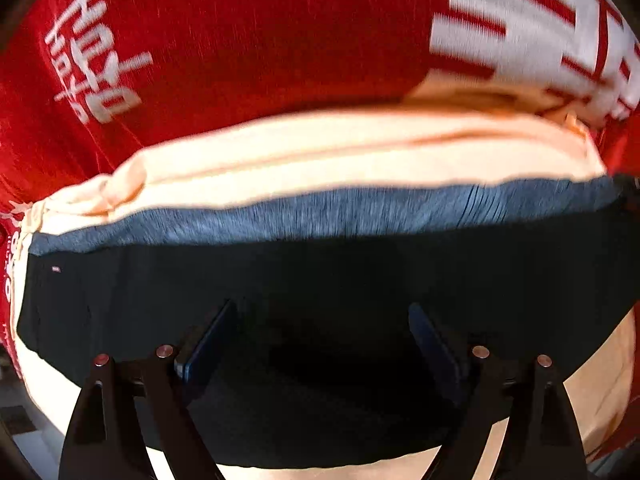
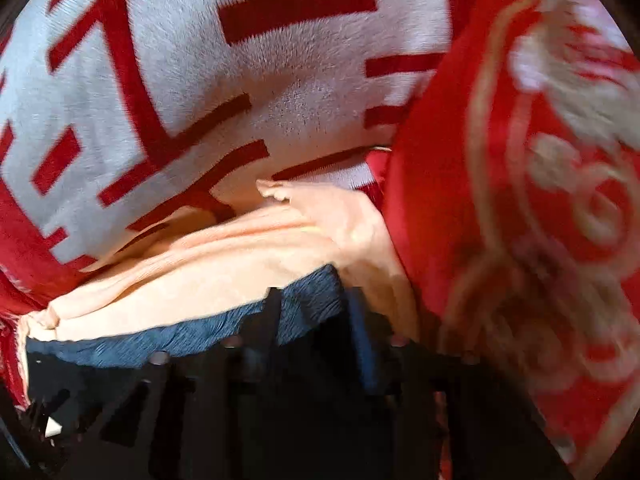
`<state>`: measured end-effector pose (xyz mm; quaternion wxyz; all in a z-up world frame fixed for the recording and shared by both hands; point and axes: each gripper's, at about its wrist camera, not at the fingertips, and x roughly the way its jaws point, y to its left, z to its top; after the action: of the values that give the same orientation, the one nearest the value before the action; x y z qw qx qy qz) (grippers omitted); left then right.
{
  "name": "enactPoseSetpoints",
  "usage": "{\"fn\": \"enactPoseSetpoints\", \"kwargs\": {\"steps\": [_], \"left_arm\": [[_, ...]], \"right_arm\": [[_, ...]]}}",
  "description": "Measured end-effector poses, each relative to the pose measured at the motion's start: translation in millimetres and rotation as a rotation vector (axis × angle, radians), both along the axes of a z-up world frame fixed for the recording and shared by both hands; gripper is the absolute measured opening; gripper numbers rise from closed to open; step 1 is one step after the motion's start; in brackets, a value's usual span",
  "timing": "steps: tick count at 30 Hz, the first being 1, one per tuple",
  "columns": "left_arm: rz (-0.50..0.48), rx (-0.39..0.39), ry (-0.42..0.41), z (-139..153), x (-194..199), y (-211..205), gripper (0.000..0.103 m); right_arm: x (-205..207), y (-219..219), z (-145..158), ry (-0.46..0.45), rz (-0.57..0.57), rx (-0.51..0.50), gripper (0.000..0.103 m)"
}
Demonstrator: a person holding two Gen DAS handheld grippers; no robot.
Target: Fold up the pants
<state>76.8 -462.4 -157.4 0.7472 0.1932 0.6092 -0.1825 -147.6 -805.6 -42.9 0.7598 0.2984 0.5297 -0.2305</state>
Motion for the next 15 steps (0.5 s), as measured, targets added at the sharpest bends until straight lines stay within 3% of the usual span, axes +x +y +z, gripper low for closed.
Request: {"fn": "enactPoseSetpoints", "kwargs": {"steps": [3,6,9,13,15], "left_arm": [[-0.013,0.015,-0.009,-3,10,-3,0.089],[0.006,0.044,0.013,-20,13,-3,0.089],[0.05,0.028,0.024,-30,14,1,0.089],[0.021,0.035,-0.006,-38,6,0,0.092],[0.012,0.047,0.002,-35,5,-4,0.092]], "right_arm": [[-36,19,14,-0.052,-0.008,0.064,0.041],[-79,38,0,-0.009,-0.093,0.151,0.041],[-92,46,-20,0.017,-0.18,0.198,0.041],[-87,29,-36,-0.008,-0.283,0.189,0.041],[-76,28,-32,0.004,-0.285,0.182,0.016]]}}
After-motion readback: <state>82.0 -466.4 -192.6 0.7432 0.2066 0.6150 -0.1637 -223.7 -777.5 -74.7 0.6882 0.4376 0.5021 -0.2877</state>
